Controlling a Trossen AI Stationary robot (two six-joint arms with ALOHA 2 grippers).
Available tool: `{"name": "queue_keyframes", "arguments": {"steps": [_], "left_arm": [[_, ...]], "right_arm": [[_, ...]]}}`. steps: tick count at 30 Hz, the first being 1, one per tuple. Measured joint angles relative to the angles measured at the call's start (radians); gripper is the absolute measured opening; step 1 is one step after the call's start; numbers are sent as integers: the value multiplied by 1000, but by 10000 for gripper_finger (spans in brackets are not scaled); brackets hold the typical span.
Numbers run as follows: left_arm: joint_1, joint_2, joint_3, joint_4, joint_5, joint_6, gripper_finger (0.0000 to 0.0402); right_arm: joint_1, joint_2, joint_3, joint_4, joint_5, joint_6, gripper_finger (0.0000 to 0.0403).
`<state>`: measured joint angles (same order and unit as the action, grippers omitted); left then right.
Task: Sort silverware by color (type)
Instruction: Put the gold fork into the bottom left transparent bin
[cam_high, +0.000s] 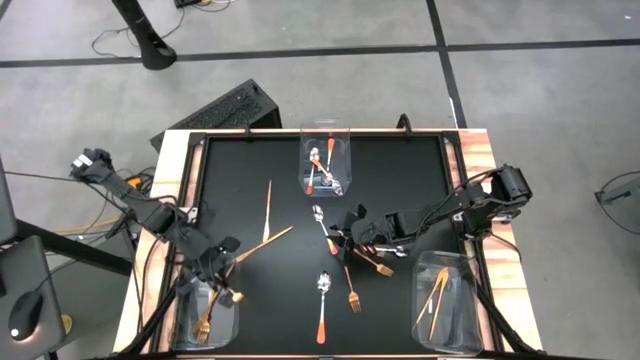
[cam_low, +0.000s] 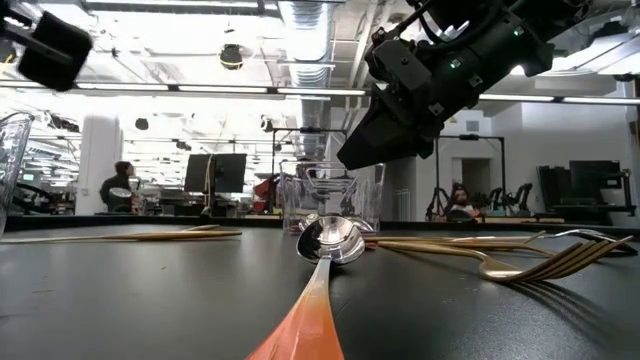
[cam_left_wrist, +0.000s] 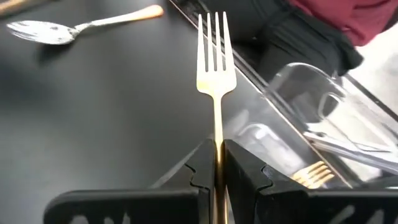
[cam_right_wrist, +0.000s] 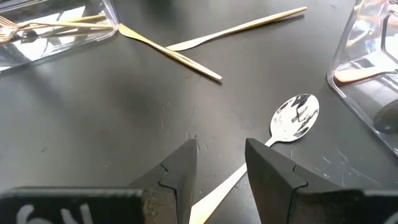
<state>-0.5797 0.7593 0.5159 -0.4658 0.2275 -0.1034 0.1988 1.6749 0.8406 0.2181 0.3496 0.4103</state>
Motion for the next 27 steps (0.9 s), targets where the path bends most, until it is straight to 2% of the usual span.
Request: {"name": "queue_keyframes", "arguments": {"steps": [7, 13, 17, 27], "left_arm": [[-87, 0, 0, 12, -24, -36, 13], [-143, 18, 0, 6, -14, -187, 13], [-184, 58, 0, 5, -2, -229, 13], [-205, 149, 1, 4, 50, -349, 13]], "right_arm": [[-11, 0, 0, 3, 0, 8, 156], [-12, 0, 0, 7, 0, 10, 156], [-22, 0, 0, 12, -2, 10, 156], [-37, 0, 0, 33, -8, 10, 156]]}}
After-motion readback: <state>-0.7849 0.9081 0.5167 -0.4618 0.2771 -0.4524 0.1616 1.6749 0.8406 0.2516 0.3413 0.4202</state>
